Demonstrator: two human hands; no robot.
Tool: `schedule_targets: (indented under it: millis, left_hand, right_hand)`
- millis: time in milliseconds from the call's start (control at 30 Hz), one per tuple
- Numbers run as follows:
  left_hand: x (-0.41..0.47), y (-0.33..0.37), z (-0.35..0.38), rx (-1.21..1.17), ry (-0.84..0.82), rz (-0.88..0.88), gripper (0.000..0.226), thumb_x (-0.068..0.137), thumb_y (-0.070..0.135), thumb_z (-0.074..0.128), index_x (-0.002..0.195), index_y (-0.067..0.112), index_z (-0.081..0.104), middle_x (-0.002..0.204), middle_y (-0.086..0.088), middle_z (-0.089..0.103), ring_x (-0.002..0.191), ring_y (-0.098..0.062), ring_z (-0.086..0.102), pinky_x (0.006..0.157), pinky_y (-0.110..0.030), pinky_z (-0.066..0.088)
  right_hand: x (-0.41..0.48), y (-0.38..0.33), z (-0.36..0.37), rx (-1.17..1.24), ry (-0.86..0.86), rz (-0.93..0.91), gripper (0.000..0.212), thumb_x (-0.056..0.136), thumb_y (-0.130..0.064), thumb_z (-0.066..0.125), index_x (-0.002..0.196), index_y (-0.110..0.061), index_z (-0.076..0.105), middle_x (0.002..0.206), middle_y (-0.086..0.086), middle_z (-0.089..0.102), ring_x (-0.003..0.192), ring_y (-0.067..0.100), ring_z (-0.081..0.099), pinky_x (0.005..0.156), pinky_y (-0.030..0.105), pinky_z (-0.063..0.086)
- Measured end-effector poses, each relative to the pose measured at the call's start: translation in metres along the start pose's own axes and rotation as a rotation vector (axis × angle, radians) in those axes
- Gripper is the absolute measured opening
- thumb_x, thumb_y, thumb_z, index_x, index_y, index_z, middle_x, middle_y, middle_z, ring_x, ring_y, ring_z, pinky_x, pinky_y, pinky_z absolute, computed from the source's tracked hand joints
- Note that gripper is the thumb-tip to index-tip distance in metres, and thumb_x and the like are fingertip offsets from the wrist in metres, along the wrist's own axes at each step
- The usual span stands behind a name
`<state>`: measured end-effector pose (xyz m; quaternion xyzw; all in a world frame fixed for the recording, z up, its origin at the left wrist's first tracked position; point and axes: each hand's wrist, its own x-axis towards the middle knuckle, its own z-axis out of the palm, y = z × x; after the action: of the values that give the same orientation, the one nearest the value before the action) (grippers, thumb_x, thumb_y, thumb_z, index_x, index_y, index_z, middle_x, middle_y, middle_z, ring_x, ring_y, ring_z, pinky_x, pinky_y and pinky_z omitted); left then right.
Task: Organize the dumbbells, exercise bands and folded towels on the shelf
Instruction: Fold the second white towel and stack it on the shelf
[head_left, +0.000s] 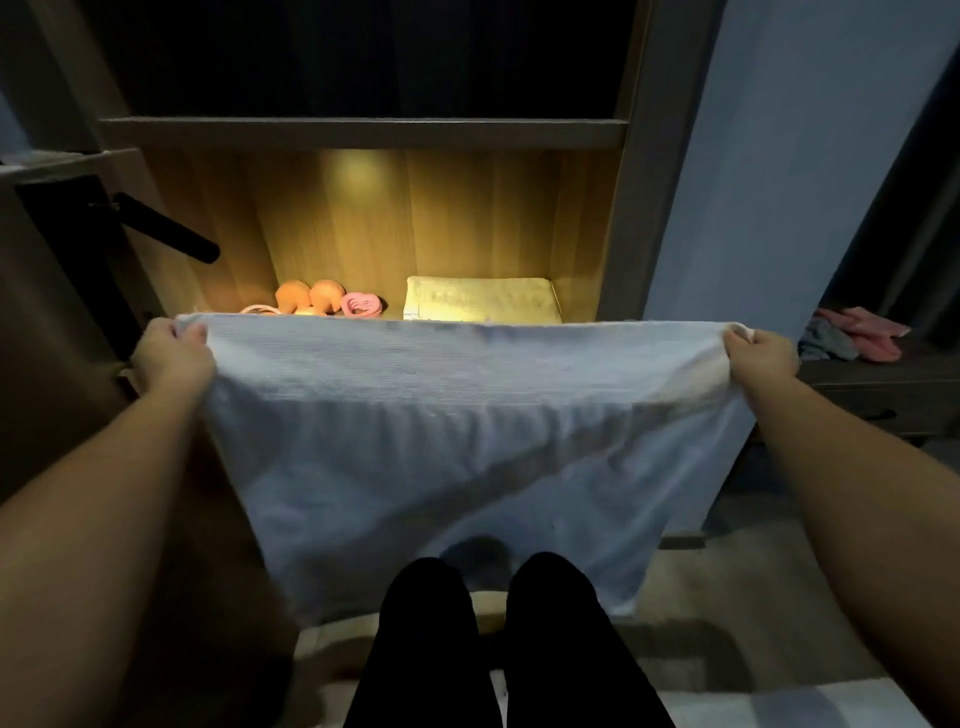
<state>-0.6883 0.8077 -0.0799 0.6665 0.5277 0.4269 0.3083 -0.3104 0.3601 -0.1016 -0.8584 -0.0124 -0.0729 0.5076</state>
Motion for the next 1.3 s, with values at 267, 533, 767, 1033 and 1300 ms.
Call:
schedule_targets:
  millis: [267,533,767,1033,1300]
  left_hand:
    - [-0.019,0.026,0.008,-0.165,0.119,-0.082,0.040,0.104,0.031,0.035,0.131,0.004,0.048,0.133,-0.019,0.052,0.126,-0.035,0.047,0.104,-0.038,0.036]
    - [-0.034,0.082,0.005,-0.851,-0.206,0.145,0.022,0.104,0.020,0.038,0.087,0.022,0.052,0.080,0.007,0.056,0.076,-0.004,0.056,0.077,-0.025,0.047]
    - [-0.089,0.125,-0.038,-1.218,-0.850,0.275,0.019,0.098,0.041,0.049,0.094,0.024,0.056,0.086,0.001,0.052,0.079,-0.013,0.056,0.079,-0.030,0.050]
    - [-0.225,0.149,-0.022,-1.043,-0.916,0.575,0.023,0.101,0.014,0.039,0.096,0.020,0.061,0.101,-0.007,0.058,0.089,-0.023,0.055,0.080,-0.036,0.047]
    - [-0.235,0.113,-0.008,-0.957,-0.999,0.449,0.022,0.099,0.019,0.044,0.091,0.022,0.064,0.096,0.001,0.061,0.078,-0.012,0.057,0.068,-0.021,0.050]
  right_hand:
    - [-0.010,-0.027,0.014,0.266,0.011,-0.067,0.032,0.100,-0.030,0.046,0.075,-0.010,0.052,0.073,0.004,0.047,0.073,0.017,0.045,0.067,0.030,0.035]
    - [-0.071,-0.128,-0.008,0.702,-0.420,-0.341,0.030,0.096,-0.043,0.052,0.101,-0.016,0.064,0.096,0.001,0.069,0.091,0.013,0.066,0.078,0.026,0.054]
    - [-0.140,-0.166,-0.068,1.315,-1.201,-0.444,0.021,0.090,-0.040,0.060,0.085,-0.020,0.063,0.070,-0.004,0.060,0.063,0.009,0.058,0.061,0.025,0.053]
    - [-0.221,-0.155,-0.033,0.807,-1.060,-0.758,0.031,0.094,-0.028,0.037,0.084,-0.033,0.066,0.082,-0.008,0.060,0.071,0.006,0.056,0.066,0.019,0.048]
    - [-0.216,-0.106,-0.009,0.842,-1.202,-0.529,0.032,0.080,-0.060,0.065,0.087,-0.029,0.065,0.084,0.002,0.062,0.075,0.017,0.059,0.069,0.028,0.050]
